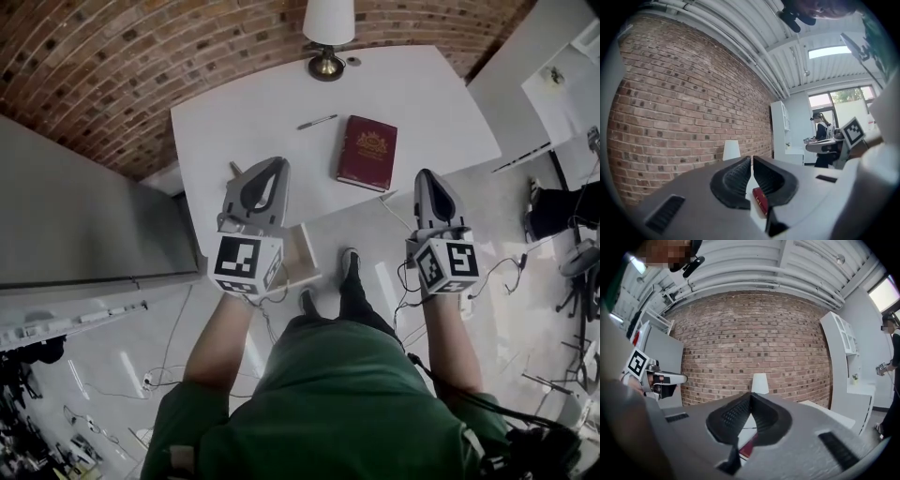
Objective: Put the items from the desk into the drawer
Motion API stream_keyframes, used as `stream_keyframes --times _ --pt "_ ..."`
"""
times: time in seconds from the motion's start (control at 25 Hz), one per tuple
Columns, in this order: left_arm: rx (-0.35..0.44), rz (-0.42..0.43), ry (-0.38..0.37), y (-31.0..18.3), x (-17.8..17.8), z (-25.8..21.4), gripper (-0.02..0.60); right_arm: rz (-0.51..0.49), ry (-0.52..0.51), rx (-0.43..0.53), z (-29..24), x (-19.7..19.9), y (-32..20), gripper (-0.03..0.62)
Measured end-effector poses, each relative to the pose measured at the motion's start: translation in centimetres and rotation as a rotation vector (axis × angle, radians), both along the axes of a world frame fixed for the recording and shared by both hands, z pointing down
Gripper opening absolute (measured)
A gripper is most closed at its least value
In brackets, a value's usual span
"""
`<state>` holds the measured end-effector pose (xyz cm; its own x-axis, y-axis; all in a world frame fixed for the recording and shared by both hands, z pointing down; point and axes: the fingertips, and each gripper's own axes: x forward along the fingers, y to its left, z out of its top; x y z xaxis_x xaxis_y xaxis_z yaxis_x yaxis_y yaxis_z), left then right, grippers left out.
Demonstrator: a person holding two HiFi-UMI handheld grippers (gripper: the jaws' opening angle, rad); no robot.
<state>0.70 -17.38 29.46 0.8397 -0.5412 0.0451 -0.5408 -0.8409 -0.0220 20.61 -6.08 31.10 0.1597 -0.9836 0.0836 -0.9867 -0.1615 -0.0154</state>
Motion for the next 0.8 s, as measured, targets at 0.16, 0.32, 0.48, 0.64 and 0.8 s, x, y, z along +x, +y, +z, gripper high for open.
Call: stream_keyframes --times 0.16,0.32,0.48,0.64,0.8 --pt "-0.021 -0.044 -0.036 -1.1 2.0 1.3 0.011 -0.06 -0.026 0.007 0.8 1.9 -3.7 0.004" --pt "-0.043 -0.068 -0.094 -3.4 4.2 2.8 0.012 -0.107 -0.047 0.003 1.8 4.3 -6.7 0.003" --pt "-0.037 -0.085 -0.144 -5.6 6.4 4.6 0.012 -0.139 -0.077 -0.008 3.2 7.0 -9.1 0.005" --pt "0.049 -0.073 -0.242 -7.2 8.4 6.9 0.012 -0.155 -0.104 -0.028 4.7 9.2 -10.7 0.003" --pt "-0.003 -0.03 -0.317 -8.9 10.6 10.2 0.012 -0.167 -0.115 -0.046 5.9 11.1 -11.6 0.005"
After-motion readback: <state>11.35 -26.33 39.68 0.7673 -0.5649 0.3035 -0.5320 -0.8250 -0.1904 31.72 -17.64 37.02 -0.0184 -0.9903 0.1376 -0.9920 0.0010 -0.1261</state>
